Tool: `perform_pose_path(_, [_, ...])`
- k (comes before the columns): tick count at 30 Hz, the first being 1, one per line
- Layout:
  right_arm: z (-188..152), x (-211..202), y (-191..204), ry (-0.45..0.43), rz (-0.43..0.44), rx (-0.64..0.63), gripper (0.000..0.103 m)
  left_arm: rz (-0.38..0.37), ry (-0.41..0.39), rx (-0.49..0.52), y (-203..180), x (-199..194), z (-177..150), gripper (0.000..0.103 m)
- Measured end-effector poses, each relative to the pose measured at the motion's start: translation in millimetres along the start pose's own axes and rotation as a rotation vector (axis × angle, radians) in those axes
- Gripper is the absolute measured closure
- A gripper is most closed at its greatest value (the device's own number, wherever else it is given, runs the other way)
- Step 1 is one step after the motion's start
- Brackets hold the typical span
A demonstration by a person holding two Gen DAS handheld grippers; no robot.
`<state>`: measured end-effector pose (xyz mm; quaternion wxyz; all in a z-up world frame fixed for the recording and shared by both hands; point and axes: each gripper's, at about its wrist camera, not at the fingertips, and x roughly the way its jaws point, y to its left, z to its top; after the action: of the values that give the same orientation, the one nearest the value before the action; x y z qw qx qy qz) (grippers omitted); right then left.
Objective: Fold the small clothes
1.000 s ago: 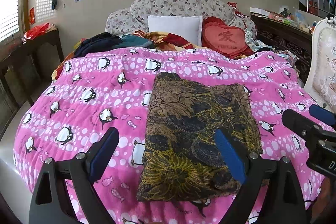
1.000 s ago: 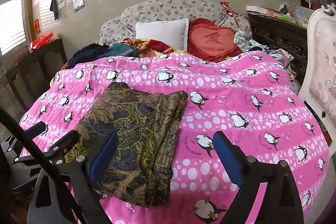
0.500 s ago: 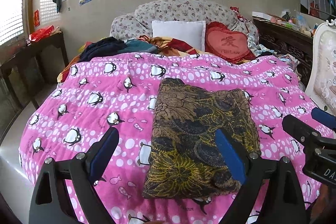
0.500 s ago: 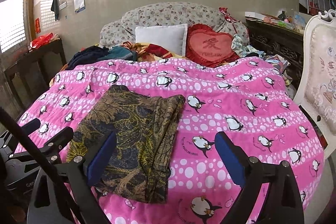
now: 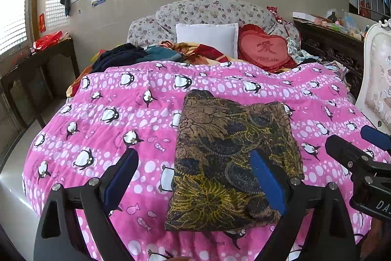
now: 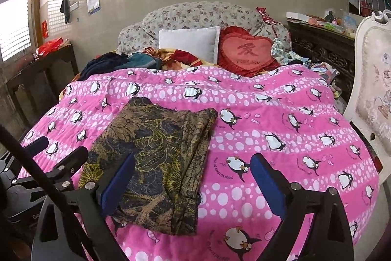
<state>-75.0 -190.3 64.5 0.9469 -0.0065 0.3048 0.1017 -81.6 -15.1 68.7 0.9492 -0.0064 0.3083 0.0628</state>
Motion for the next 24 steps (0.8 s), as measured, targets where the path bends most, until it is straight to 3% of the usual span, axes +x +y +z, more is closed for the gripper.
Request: perform_pose_path(24, [-6.3, 5.7, 3.8, 0.021, 0.019, 0.007, 0.005, 0.001, 0.003, 0.006, -4.1, 2.5, -2.5, 0.011])
